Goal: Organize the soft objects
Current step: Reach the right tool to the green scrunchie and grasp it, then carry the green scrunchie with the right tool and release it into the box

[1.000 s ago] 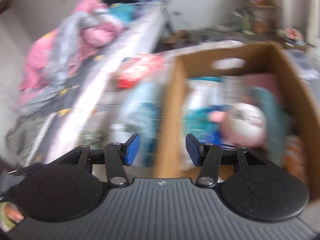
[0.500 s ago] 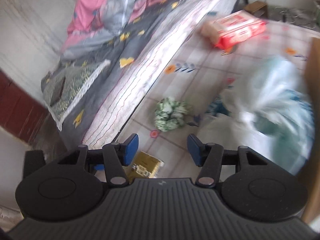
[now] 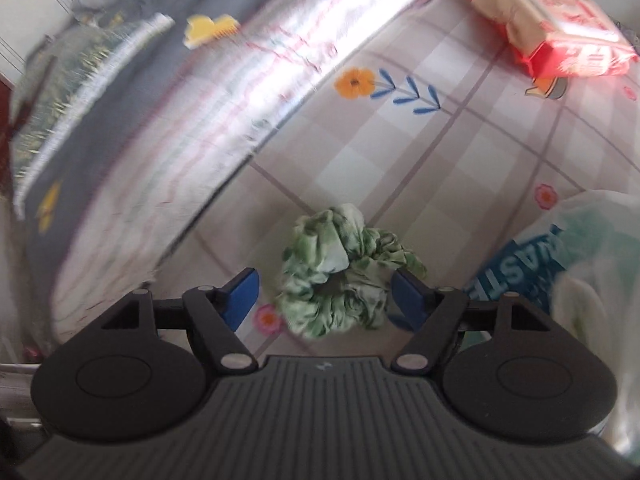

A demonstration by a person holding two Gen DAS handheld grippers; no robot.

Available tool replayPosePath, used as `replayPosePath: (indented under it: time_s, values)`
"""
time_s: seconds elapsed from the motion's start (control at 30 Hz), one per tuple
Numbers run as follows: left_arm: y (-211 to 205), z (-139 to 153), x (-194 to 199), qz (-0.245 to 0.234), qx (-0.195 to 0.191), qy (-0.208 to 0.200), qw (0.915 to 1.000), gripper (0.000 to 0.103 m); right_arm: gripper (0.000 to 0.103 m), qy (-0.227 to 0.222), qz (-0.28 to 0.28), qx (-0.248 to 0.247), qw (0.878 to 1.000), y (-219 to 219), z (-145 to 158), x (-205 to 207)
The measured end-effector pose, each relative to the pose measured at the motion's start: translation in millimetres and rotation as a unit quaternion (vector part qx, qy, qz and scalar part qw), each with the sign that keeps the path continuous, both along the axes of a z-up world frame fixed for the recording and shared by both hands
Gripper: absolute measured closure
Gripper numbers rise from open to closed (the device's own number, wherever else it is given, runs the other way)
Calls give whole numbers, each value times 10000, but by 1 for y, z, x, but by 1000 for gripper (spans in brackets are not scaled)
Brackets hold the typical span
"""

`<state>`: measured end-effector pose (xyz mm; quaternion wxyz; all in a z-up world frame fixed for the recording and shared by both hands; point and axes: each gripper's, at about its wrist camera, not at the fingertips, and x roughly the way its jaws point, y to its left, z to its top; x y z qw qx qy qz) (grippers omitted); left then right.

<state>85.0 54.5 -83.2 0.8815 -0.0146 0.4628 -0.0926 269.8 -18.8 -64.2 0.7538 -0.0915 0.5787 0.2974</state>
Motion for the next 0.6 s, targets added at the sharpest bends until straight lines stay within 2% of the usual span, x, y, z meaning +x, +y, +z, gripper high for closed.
replayPosePath:
  time_s: [0.17,0.23,0.33,0.37,0.43,0.6]
  values:
    - [5,0,-2,20,-44,-100,9999,35,32,-154,90,-85,9998,7,-11,1]
    - [7,0,-3,55,-55,-143,9999,40,47,-329,111,-173,9992,6,-11,-1]
    - [12,0,2,106,-161,-157,9997,42,65,-310,37,-111,9994,2,-10,2]
    - [12,0,2,124,-169,-167,9996,42,68,-306,6,-90,9995,0,-9,2]
    - [13,0,2,156,-187,-185,9995,43,76,-232,-128,40,9996,-5,-7,3]
    - [20,1,2,264,-343,-182,9989,43,78,-227,-382,748,9962,-23,26,-5]
